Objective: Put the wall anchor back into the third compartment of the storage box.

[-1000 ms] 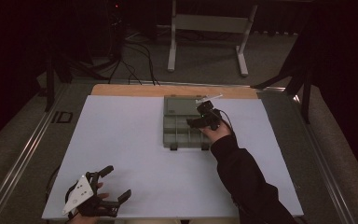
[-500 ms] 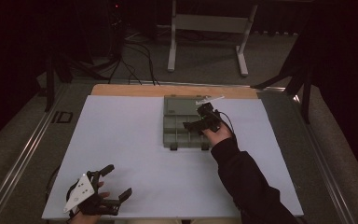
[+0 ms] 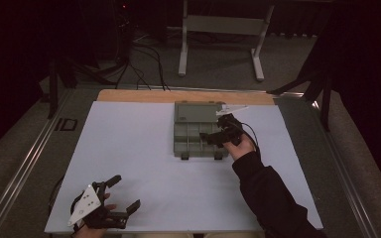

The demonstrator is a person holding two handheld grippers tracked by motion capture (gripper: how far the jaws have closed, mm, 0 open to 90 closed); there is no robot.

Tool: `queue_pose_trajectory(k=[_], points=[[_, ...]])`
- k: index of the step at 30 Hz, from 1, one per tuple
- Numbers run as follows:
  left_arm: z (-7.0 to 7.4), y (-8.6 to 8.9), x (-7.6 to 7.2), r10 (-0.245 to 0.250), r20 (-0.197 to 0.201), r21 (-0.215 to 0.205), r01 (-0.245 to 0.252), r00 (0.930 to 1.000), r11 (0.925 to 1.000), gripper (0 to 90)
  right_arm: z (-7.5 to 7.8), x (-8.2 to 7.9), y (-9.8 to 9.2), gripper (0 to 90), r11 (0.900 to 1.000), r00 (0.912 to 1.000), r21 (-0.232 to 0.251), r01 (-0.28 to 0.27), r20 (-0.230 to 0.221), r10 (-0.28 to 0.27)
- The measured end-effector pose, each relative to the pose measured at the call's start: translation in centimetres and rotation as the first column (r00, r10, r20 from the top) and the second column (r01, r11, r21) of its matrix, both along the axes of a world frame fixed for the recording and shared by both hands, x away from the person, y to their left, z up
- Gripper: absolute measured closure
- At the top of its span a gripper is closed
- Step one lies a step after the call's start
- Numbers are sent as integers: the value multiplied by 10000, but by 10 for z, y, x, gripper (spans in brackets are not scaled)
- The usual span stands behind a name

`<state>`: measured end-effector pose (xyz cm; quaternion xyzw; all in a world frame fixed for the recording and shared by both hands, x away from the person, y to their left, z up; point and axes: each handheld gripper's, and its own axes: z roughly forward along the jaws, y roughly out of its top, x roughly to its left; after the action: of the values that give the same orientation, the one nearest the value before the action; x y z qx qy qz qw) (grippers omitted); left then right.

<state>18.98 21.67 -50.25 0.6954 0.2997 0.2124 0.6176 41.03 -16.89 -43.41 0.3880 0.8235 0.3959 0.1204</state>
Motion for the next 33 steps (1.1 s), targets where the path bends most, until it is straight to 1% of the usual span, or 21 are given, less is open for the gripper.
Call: queue_pose_trajectory(k=[2,5,8,10,11,13,16,18,21,24,25,28,29,31,33], points=[[0,0,-1,4,15,2,-4,10000,10000,2,2,-5,-2,116,10000,9999,-21,-45,160,46],[0,1,-1,-4,32,-1,4,10000,10000,2,4,-14,-7,115,9997,9992,-59,-256,289,258],[1,1,-2,-22,36,28,22,10000,10000,2,5,-21,-10,111,9992,9987,-60,-398,321,400],[1,1,-2,-20,67,11,20,10000,10000,2,6,-27,-13,111,9984,9976,55,-568,389,565],[1,1,-2,-19,68,-3,19,10000,10000,2,6,-31,-16,111,9970,9964,264,-721,460,709],[1,1,-2,-28,65,2,28,10000,10000,2,7,-36,-22,111,9933,9945,682,-931,550,895],[1,0,-1,-44,50,16,44,10000,10000,2,8,-45,-32,111,9857,9898,1116,-1260,815,1173],[1,0,-1,-59,46,23,59,10000,10000,2,8,-51,-38,111,9747,9840,1522,-1636,963,1502],[1,0,-1,-85,65,13,85,9999,10000,2,8,-61,-47,126,9725,9765,1476,-1802,1455,1588],[1,-1,-1,-108,61,9,108,9999,9999,2,6,-70,-54,130,9714,9734,1511,-1834,1662,1580],[1,-1,-1,-111,63,10,111,9999,9999,2,5,-74,-58,130,9687,9715,1625,-1878,1758,1588],[1,-2,0,-118,63,44,118,9999,9999,2,3,-83,-66,131,9630,9671,1768,-2033,1897,1693],[1,-2,0,-111,60,42,111,9999,9999,2,2,-88,-70,130,9578,9646,1895,-2162,1930,1796],[1,-2,0,-106,62,32,106,9999,9999,2,1,-92,-74,130,9573,9634,1881,-2194,1969,1821],[1,-2,0,-110,62,46,110,9999,9999,2,-1,-99,-79,131,9504,9596,2085,-2310,2098,1873]])
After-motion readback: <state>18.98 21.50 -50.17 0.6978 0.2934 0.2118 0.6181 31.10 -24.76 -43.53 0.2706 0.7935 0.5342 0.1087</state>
